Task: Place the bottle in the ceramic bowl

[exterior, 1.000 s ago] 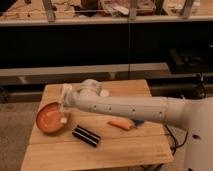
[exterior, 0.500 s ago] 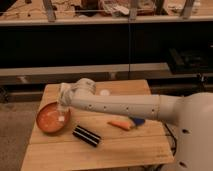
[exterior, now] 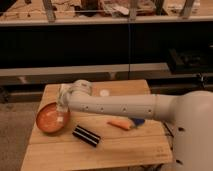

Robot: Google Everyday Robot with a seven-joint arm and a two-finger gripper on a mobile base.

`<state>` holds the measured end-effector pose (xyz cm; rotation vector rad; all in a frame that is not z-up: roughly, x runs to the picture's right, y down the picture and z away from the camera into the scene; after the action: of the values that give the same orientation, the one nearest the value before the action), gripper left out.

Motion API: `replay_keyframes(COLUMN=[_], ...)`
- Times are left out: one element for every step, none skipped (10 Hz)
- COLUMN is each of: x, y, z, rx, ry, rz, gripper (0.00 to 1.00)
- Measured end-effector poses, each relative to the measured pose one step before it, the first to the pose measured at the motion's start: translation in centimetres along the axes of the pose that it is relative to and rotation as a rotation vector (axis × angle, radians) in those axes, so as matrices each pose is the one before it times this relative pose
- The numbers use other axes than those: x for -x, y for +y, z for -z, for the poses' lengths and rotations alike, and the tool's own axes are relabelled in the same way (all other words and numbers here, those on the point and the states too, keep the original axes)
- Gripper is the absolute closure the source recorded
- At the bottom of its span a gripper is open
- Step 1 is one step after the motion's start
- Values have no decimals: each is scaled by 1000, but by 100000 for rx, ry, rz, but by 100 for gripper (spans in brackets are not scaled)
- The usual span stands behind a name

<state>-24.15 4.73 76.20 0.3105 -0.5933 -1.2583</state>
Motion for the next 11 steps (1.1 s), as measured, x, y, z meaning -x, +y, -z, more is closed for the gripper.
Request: replay_keyframes(x=[127,-74,44,288,-165,-32,135,138,-124,-5,24], y=[25,152,-48,-479,263,73,-83,-70,1,-477,-289], z=[16,-5,-239,-414,5,-4,-99,-211,-241,-413,-191], rx=[401,900,602,205,613,239,177,467,551,-115,129], ry=[102,152,102,-261,387,264,3,1,345,37,-27], rz=[240,-13,16,576,-64,-18,195,520,53,255,520], gripper=[100,100,100,100,100,100,100,100,100,100,100])
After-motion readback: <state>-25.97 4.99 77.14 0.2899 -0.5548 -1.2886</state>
